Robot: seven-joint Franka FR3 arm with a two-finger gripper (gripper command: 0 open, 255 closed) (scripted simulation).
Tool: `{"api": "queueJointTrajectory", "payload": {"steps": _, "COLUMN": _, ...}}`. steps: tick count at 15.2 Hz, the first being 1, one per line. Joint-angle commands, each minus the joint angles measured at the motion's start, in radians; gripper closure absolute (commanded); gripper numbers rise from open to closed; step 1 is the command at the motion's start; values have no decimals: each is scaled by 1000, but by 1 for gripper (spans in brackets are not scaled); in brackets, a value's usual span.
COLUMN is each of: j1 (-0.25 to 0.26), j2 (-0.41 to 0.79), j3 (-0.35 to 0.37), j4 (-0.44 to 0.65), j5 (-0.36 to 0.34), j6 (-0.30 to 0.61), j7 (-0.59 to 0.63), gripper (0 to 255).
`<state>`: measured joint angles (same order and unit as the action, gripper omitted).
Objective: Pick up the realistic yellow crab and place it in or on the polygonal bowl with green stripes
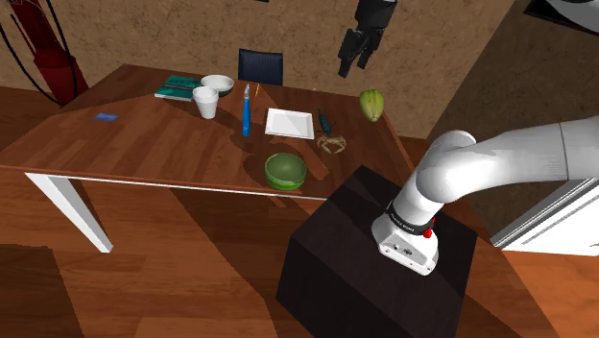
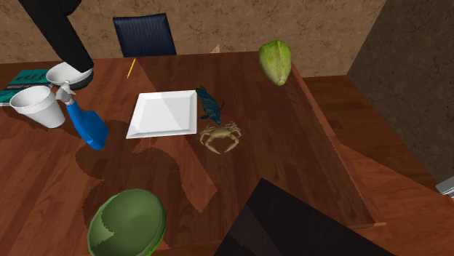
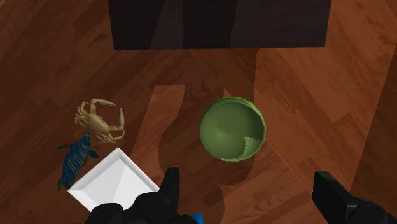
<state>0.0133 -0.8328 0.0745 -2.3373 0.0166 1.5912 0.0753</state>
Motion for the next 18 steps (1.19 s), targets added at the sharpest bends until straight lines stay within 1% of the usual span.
{"api": "queueJointTrajectory", "payload": {"steps": 1, "j1": 0, "j2": 0, "j3": 0, "j4": 0, "j5": 0, "j6": 0, "j7": 0, "gripper": 0}}
{"api": "queueJointTrajectory", "payload": {"steps": 6, "j1": -42, "j2": -3, "j3": -11, "j4": -162, "j5": -26, "j6": 188, "j7": 34, "gripper": 0}}
{"api": "queueJointTrajectory", "payload": {"steps": 10, "j1": -80, "j2": 24, "j3": -20, "j4": -271, "j5": -50, "j6": 349, "j7": 65, "gripper": 0}}
{"api": "queueJointTrajectory", "payload": {"steps": 14, "j1": -124, "j2": 82, "j3": -30, "j4": -360, "j5": -77, "j6": 521, "j7": 99, "gripper": 0}}
{"api": "queueJointTrajectory", "payload": {"steps": 18, "j1": -175, "j2": 175, "j3": -37, "j4": -426, "j5": -110, "j6": 705, "j7": 138, "gripper": 0}}
